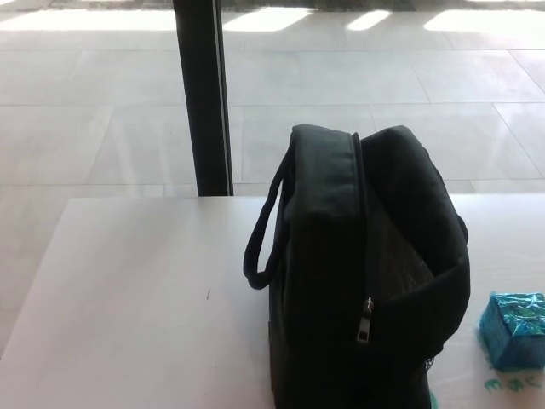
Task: The robot uses its right hand to pick up the cube kept on the middle of the desk and put it inside the bag next to it
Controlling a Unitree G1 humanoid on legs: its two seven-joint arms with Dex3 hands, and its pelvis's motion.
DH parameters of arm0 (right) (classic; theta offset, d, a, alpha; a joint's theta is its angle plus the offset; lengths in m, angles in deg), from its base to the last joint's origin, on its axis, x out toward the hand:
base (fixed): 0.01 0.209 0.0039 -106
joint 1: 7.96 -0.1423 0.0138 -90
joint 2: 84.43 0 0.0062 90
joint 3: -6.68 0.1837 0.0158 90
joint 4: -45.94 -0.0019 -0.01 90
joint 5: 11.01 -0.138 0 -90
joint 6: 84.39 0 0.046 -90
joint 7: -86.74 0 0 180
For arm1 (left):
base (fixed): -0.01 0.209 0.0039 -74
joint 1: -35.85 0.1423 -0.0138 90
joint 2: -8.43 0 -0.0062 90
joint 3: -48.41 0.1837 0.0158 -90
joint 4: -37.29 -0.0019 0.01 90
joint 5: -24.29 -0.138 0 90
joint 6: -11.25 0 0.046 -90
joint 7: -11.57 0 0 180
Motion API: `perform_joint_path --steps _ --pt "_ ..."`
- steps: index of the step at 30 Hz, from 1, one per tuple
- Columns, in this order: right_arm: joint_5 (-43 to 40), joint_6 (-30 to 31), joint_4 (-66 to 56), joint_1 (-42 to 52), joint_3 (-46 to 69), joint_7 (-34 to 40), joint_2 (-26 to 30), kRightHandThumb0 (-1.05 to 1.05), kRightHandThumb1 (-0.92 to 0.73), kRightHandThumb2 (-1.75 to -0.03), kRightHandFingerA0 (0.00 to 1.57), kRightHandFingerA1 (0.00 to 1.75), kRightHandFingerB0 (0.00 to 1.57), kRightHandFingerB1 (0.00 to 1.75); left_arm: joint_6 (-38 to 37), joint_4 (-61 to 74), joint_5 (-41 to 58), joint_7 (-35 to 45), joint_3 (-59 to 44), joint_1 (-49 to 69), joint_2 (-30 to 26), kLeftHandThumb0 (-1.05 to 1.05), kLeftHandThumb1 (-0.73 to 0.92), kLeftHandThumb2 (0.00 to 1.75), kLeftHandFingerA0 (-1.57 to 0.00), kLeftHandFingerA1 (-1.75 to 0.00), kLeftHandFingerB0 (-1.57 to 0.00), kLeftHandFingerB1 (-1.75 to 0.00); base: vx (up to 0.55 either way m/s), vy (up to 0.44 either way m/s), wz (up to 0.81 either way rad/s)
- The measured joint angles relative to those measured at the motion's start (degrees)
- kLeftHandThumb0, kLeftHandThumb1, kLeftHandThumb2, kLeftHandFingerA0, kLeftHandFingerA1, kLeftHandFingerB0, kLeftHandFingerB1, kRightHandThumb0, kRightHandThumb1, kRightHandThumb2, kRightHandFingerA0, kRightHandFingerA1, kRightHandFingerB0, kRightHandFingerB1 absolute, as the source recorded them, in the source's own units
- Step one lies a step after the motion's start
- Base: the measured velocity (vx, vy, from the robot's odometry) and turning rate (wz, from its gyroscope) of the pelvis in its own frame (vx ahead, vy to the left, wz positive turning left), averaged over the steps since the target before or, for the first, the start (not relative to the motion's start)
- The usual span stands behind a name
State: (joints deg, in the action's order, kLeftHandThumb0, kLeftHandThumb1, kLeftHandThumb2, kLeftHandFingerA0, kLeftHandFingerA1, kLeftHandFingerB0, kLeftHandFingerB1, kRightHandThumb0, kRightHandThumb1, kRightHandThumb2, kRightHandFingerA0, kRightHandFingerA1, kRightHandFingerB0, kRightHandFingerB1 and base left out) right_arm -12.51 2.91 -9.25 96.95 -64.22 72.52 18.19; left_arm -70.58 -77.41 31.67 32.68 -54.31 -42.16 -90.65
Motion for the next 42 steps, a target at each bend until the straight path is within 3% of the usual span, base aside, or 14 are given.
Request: perform_joint_path --steps 3,4,9,10,12,22,25,26,28,29,32,33,34,42 --pt "-1.34 0.16 -2.47 0.68 1.75 -1.61 0.52 -0.84 -0.81 -0.66 0.08 0.52 0.15 0.38 2.3 1.92 1.98 2.63 -1.2 0.25 -0.27 -0.72 0.53 0.89 -0.18 -0.55 -0.12 -0.45 0.0 0.0 0.0" --pt "-1.69 0.26 -3.31 0.88 2.15 -2.04 0.67 -0.39 -0.4 -1.03 0.02 0.53 0.0 0.5 2.96 2.31 2.51 3.31 -1.48 0.28 -0.32 -0.73 0.53 0.89 -0.17 -0.54 -0.12 -0.45 0.0 0.0 0.0" --pt "-3.78 2.54 -5.18 0.97 6.03 -3.77 2.71 -0.39 -0.4 -1.03 0.03 0.54 0.0 0.5 7.03 4.1 5.06 6.48 -2.34 0.56 -0.63 -0.74 0.52 0.9 -0.16 -0.55 -0.08 -0.45 0.0 0.0 0.0" --pt "-3.95 3.08 -5.28 0.83 6.75 -3.74 3.34 -0.92 -0.66 -0.83 0.1 0.55 0.12 0.42 7.7 4.33 5.41 6.93 -2.47 0.61 -0.73 -0.74 0.52 0.9 -0.16 -0.55 -0.08 -0.45 0.0 0.0 0.0" --pt "-4.15 4.4 -5.54 0.42 7.91 -3.53 4.29 -0.4 -0.38 -1.02 0.02 0.54 0.0 0.51 8.92 4.61 6.09 7.68 -2.66 0.62 -0.98 -0.74 0.53 0.9 -0.15 -0.54 -0.07 -0.44 0.0 0.0 0.0" --pt "-6.56 11.86 -8.38 -4.91 15.29 -2.6 6.42 -0.81 -0.57 -0.96 0.01 0.44 0.02 0.4 10.78 4.72 7.18 8.47 -2.85 0.23 -1.28 -0.75 0.66 0.6 -0.22 -0.51 -0.19 -0.36 0.0 0.0 0.0" --pt "-7.15 13.96 -9.53 -8.33 17.09 -1.58 6.53 -0.84 -0.56 -0.96 0.0 0.36 0.06 0.45 10.78 4.68 7.32 8.49 -2.86 0.21 -1.27 -0.74 0.52 0.88 -0.17 -0.55 -0.12 -0.46 0.0 0.0 0.0" --pt "-7.22 14.52 -9.73 -9.33 17.37 -1.27 6.6 -0.8 -0.7 -0.63 0.0 0.49 0.06 0.44 10.79 4.66 7.34 8.49 -2.87 0.22 -1.27 -0.74 0.53 0.89 -0.17 -0.55 -0.12 -0.46 0.0 0.0 0.0" --pt "-7.53 16.39 -10.55 -13.31 17.86 -0.22 6.95 -0.82 -0.55 -0.94 0.02 0.44 0.08 0.43 10.8 4.65 7.35 8.49 -2.93 0.23 -1.27 -0.74 0.53 0.89 -0.16 -0.55 -0.11 -0.46 0.0 0.0 0.0" --pt "-7.65 17.04 -10.82 -14.77 17.95 0.14 7.12 -0.75 -0.73 -0.63 0.01 0.37 0.1 0.28 10.8 4.65 7.38 8.5 -2.93 0.23 -1.27 -0.73 0.54 0.89 -0.15 -0.54 -0.11 -0.46 0.0 0.0 0.0" --pt "-7.99 19.33 -12.52 -19.62 17.71 0.78 7.89 -0.77 -0.57 -0.96 0.02 0.32 0.1 0.32 10.81 4.65 7.46 8.61 -2.94 0.2 -1.27 -0.75 0.53 0.89 -0.17 -0.54 -0.12 -0.46 0.0 0.0 0.0" --pt "-8.04 19.96 -13.24 -20.76 17.5 0.81 8.15 -0.75 -0.73 -0.62 0.0 0.32 0.11 0.24 10.82 4.66 7.46 8.61 -2.95 0.18 -1.27 -0.74 0.53 0.89 -0.16 -0.55 -0.1 -0.46 0.0 0.0 0.0" --pt "-8.07 20.7 -14.23 -21.89 17.13 0.8 8.41 -0.82 -0.59 -0.94 0.01 0.2 0.05 0.27 10.82 4.66 7.48 8.64 -2.95 0.18 -1.27 -0.74 0.53 0.89 -0.16 -0.55 -0.11 -0.46 0.0 0.0 0.0" --pt "-8.92 26.24 -28.99 -25.07 8.21 -2.02 9.7 -0.8 -0.57 -0.98 0.04 0.23 0.09 0.27 10.98 4.56 7.64 9.05 -3.14 0.15 -1.28 -0.73 0.54 0.88 -0.16 -0.55 -0.12 -0.46 0.0 0.0 0.0"
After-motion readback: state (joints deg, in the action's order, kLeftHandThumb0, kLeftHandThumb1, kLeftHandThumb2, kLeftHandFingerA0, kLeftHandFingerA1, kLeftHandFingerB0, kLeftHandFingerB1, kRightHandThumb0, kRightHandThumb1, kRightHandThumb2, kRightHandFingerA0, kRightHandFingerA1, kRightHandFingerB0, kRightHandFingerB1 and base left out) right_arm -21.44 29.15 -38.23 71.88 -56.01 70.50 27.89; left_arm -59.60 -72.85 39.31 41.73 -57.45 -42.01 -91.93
